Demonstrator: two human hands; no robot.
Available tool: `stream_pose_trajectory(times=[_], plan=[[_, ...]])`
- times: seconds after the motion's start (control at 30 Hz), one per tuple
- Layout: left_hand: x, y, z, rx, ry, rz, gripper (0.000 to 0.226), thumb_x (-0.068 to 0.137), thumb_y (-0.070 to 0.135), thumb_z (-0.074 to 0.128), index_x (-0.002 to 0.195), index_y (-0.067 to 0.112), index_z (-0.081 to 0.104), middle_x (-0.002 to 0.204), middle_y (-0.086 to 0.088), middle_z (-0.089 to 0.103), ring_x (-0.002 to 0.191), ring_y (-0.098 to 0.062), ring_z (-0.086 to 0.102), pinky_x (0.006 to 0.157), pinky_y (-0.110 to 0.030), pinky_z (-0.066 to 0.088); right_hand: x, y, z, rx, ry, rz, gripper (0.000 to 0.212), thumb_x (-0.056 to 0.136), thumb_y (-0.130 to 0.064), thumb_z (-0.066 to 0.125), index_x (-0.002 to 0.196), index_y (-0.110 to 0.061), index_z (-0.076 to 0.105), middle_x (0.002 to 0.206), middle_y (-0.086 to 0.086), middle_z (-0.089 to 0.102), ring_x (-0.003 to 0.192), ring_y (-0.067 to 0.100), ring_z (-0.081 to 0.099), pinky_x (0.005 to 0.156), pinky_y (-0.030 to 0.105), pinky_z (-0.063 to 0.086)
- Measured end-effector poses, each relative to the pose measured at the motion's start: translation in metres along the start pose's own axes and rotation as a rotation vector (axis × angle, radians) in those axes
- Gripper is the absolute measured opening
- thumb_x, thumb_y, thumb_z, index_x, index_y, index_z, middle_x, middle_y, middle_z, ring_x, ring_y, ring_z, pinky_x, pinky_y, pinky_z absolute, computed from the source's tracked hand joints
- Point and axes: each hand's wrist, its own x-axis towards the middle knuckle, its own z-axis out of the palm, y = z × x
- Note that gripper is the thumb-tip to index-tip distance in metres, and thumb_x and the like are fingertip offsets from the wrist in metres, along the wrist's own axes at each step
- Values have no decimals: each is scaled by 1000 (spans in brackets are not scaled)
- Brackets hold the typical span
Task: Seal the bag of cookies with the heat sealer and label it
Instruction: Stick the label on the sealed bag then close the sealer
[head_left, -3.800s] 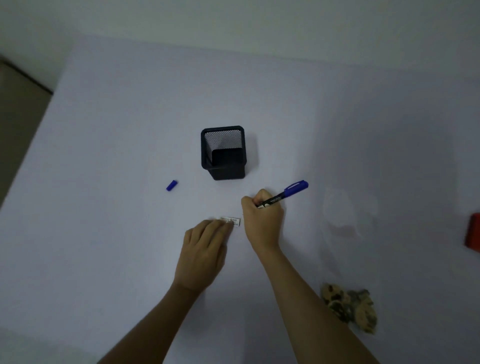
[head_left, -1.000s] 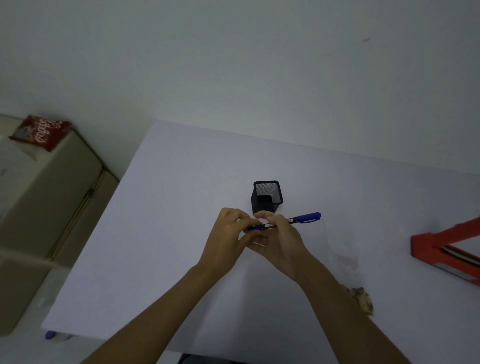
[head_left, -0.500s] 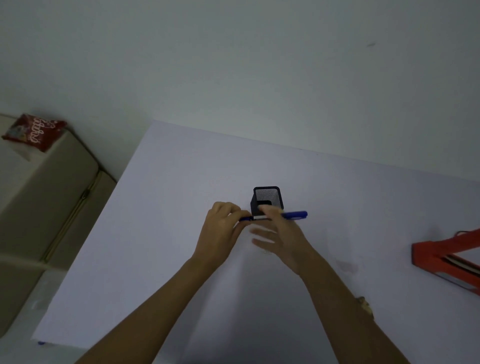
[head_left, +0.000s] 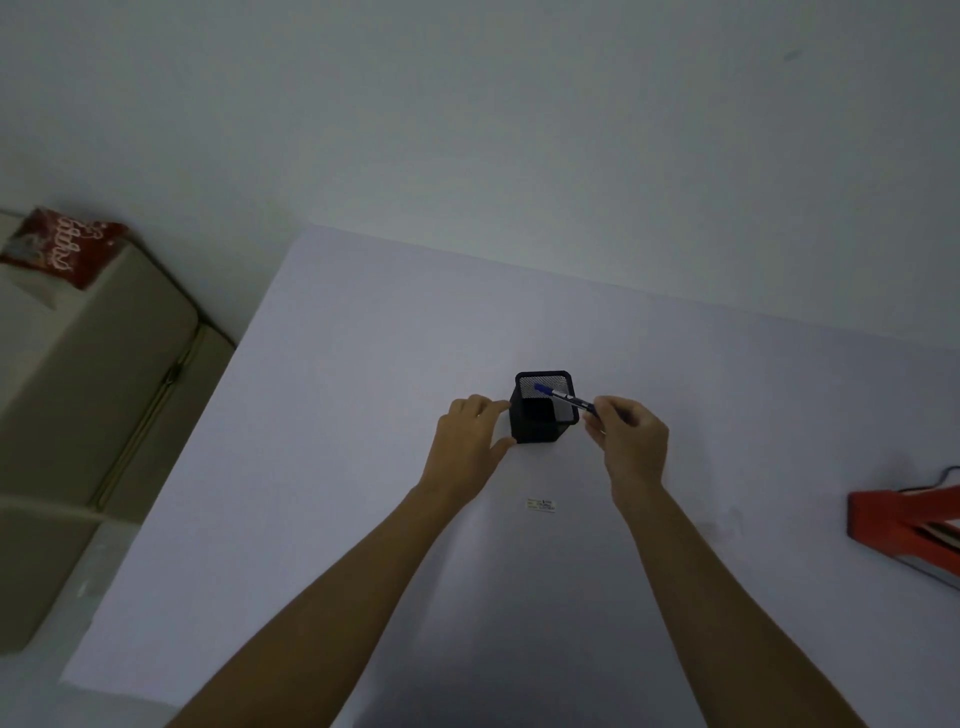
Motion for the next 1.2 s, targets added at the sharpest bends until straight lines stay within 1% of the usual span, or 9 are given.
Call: stream_pose_trajectory(times=[0.13,0.23,0.3,0.4,0.5,0.57,0.63,0.87,1.2], plan=[[-8,-10,15,23,-111,-41,44,92,30,58,133,18,49,128,-6,52,116,-25,45,94,-33,38,5,8,-1,-252,-121,-54,11,87,-12,65,83,-20,71,80,7,71,78,22,72,82,43,59],[-12,-15,26,20,-193,-89,42,93,30,56,133,18,49,130,-6,49,117,-24,45,96,-34,38,6,10,-2,-342,-191,-92,13,88,-13,63,99,-18,68,92,3,70,80,22,71,82,42,59],[-15,-16,33,13,-216,-121,42,93,30,56,132,17,49,130,-7,50,117,-24,46,96,-33,39,4,12,-3,-425,-107,-178,26,90,-18,61,116,-18,61,106,0,64,81,20,68,77,35,57],[-18,-19,41,-25,-225,-176,39,94,26,55,131,15,50,127,-9,53,114,-24,48,95,-33,42,-15,30,-15,-575,51,-322,31,91,-14,55,122,-17,55,105,4,58,74,15,58,64,24,46],[-23,-19,50,-103,-243,-253,36,95,20,53,130,12,51,121,-11,57,109,-24,54,92,-32,45,-37,75,-31,-932,-221,-260,46,93,-12,49,138,-16,44,111,8,52,78,15,52,66,25,43],[-26,-19,55,-156,-258,-302,35,95,17,51,129,9,51,120,-13,58,106,-24,56,90,-31,45,-49,103,-42,-1191,-419,-212,60,95,-15,45,151,-19,24,118,6,44,80,13,48,67,24,44],[-27,-19,61,-172,-274,-321,34,96,14,49,130,8,50,120,-14,58,106,-25,56,91,-31,45,-57,118,-46,-1341,-501,-179,68,96,-20,41,153,-27,5,122,5,40,87,15,48,72,26,47],[-27,-6,78,-159,-343,-299,35,98,14,45,131,5,49,124,-14,54,109,-24,55,93,-28,43,-68,121,-40,-1471,-535,-130,77,97,-21,39,150,-30,-17,130,8,37,99,19,52,78,31,49],[-22,22,101,-142,-373,-314,27,96,24,51,114,6,57,118,-11,52,103,-23,55,89,-33,49,-74,115,-37,-1482,-553,-101,81,96,-19,43,150,-26,-18,138,12,32,103,23,55,82,32,49]])
